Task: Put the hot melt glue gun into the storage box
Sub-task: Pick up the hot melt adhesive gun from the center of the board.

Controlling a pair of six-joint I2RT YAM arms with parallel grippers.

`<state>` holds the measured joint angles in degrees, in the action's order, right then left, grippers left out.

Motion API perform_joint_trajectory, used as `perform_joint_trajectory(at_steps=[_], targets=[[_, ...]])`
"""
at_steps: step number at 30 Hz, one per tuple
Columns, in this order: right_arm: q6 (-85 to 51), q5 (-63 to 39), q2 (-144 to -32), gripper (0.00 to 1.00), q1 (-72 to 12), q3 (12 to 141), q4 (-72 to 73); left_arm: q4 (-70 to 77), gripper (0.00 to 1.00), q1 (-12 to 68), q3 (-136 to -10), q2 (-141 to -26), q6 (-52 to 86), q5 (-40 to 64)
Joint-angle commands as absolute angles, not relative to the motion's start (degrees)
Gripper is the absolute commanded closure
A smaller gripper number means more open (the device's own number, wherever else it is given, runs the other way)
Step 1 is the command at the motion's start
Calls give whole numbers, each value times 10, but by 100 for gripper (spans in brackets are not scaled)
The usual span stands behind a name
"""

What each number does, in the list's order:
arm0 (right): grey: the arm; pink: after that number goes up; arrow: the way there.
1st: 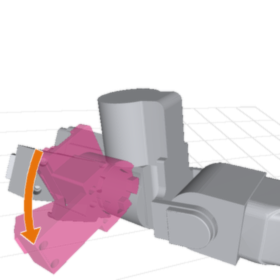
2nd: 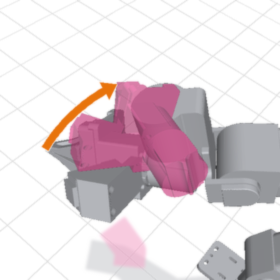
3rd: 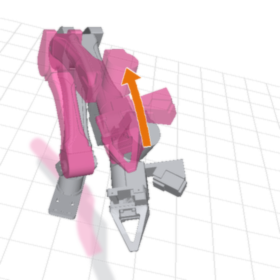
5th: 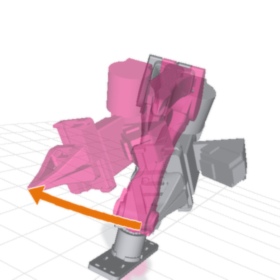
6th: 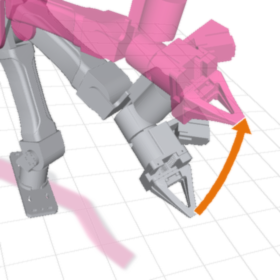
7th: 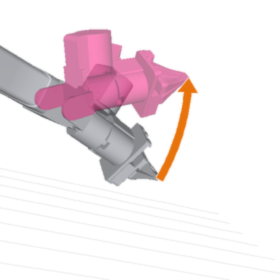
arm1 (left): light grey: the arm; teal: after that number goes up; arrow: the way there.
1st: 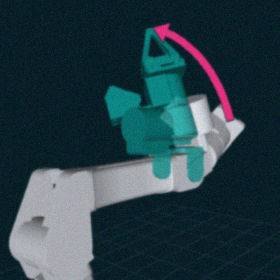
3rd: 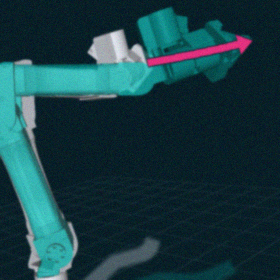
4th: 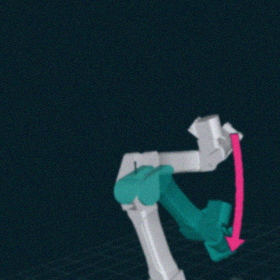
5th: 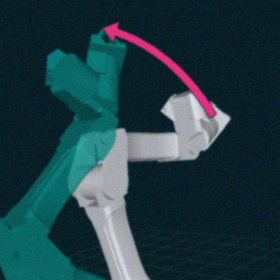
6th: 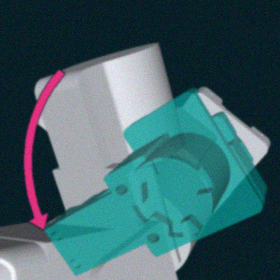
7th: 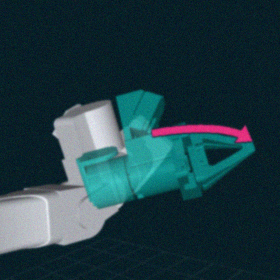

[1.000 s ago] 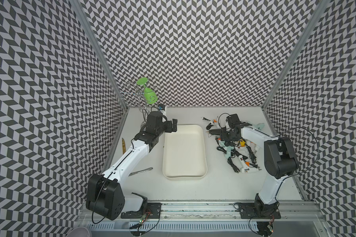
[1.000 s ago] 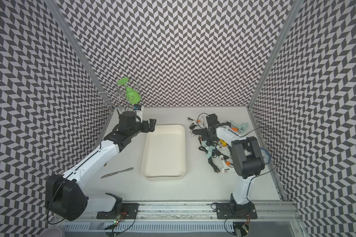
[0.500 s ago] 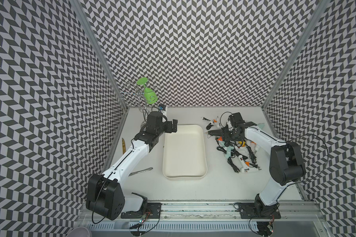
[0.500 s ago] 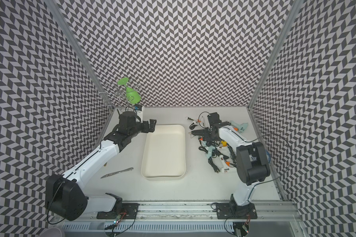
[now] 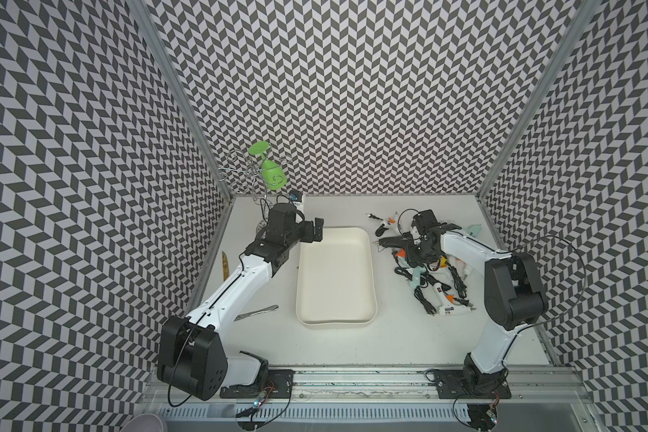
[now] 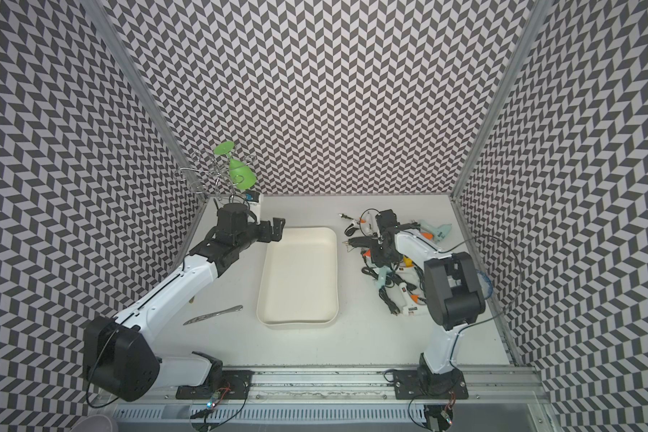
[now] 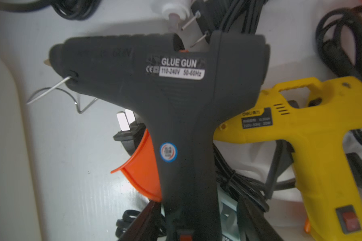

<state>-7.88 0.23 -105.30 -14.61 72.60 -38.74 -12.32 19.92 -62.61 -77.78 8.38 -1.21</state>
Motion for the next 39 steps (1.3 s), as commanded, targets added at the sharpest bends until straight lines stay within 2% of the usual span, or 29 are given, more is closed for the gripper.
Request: perform_joint_trajectory(at_steps=[1,3,8,13,18,23,32,39], targets=[[-73,12,-1065,42,-150,739,-379,-135,0,204,-635,-780,73,-11],[-73,16,-1065,48,-149,737,-377,-135,1,203,-635,-778,73,-12],[-76,14,-1055,73,-151,735,-373,-132,0,204,-634,-779,73,-12],[-85,-4,-1021,82,-151,734,-366,-132,1,204,-635,-779,74,-9],[-93,-19,-959,87,-150,748,-379,-132,1,204,-636,-773,73,-15],[-96,-29,-893,88,-151,790,-400,-128,0,204,-634,-764,73,-19],[-95,-61,-852,88,-151,884,-442,-118,1,204,-637,-762,78,-19],[-77,-13,-831,87,-151,896,-439,-112,0,204,-635,-767,87,-8]])
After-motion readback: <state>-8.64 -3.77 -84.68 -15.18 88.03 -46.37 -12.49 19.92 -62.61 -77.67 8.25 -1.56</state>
